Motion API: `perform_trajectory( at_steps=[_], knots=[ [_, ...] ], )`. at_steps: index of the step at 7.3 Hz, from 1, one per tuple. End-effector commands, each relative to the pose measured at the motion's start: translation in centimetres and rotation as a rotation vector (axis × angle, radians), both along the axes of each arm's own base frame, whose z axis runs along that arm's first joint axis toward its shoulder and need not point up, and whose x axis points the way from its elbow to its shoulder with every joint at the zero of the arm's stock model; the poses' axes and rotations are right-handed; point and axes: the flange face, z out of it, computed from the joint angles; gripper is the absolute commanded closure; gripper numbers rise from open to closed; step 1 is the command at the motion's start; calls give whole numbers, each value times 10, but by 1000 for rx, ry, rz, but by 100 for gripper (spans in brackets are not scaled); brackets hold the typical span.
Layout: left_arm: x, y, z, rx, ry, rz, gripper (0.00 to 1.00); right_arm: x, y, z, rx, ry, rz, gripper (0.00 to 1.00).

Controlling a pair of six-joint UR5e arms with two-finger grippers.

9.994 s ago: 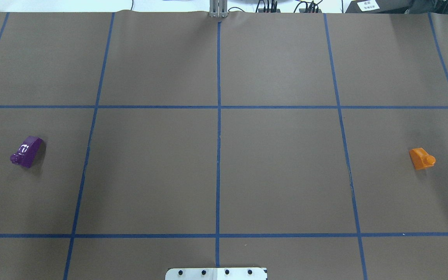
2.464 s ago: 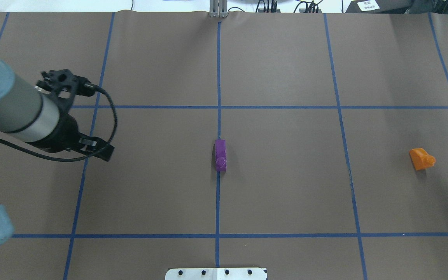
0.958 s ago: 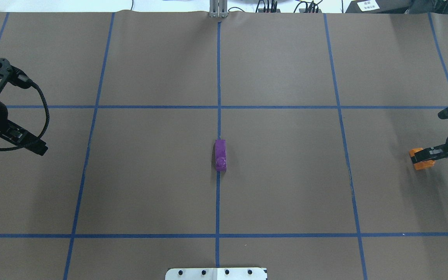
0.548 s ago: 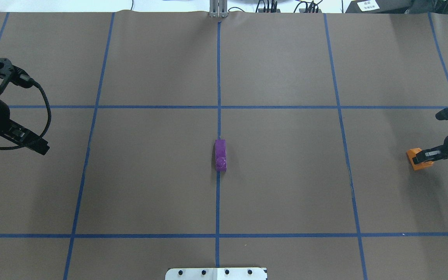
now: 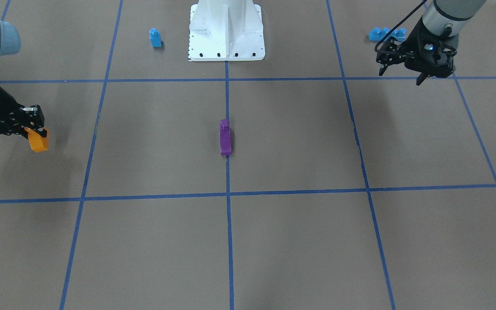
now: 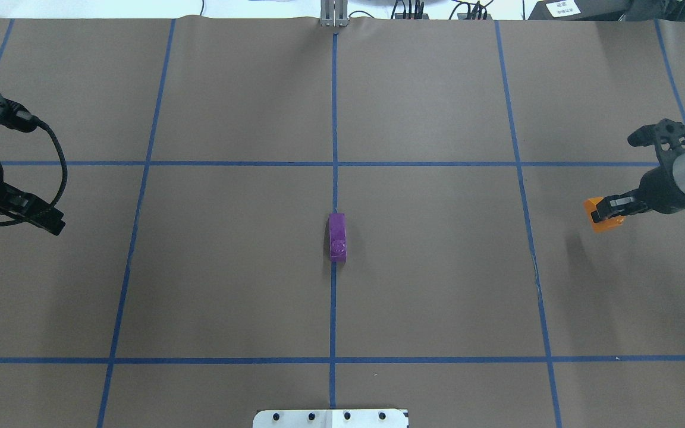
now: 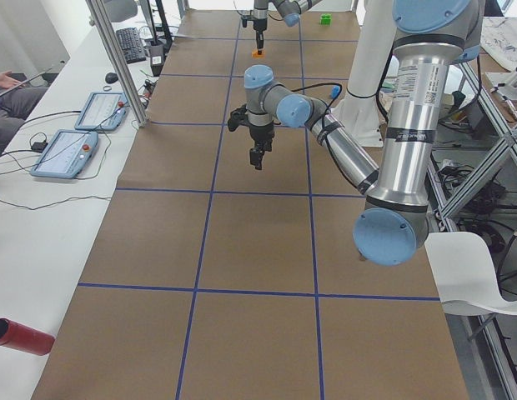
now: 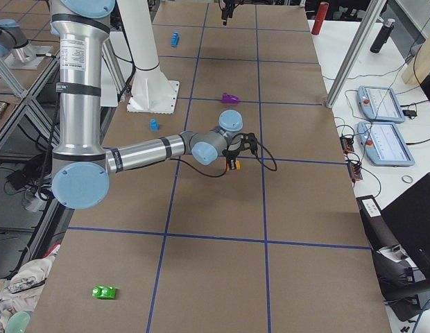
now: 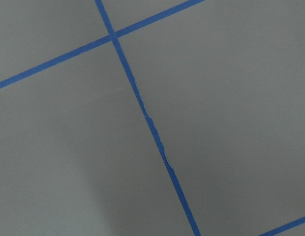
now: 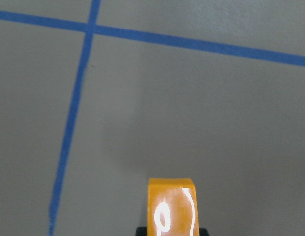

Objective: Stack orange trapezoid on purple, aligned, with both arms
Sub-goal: 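Carry the orange block with the right gripper above the purple block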

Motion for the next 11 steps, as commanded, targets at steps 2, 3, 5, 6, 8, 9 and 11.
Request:
perform_trajectory(
  at_steps=[2, 3, 5, 6, 8, 9, 11],
  knots=[
    [-68, -27, 31, 27, 10, -9, 0, -80, -8, -132, -103, -51, 54, 100],
    [-86, -26, 52, 14, 39, 23, 0, -118, 3, -162, -132, -63, 64, 100],
    [-90, -24, 54, -5, 59, 19, 0, -196, 19, -256, -197, 4, 129, 100],
    [-90, -24, 54, -6, 59, 18, 0, -234, 29, -290, -224, 30, 165, 100],
    [-89, -25, 56, -11, 57, 18, 0, -311, 25, -335, -256, 55, 209, 100],
    [-88, -25, 57, -13, 57, 20, 0, -331, 28, -339, -270, 69, 219, 100],
    [-86, -28, 63, -27, 53, 20, 0, -343, 37, -334, -256, 85, 215, 100]
  ],
)
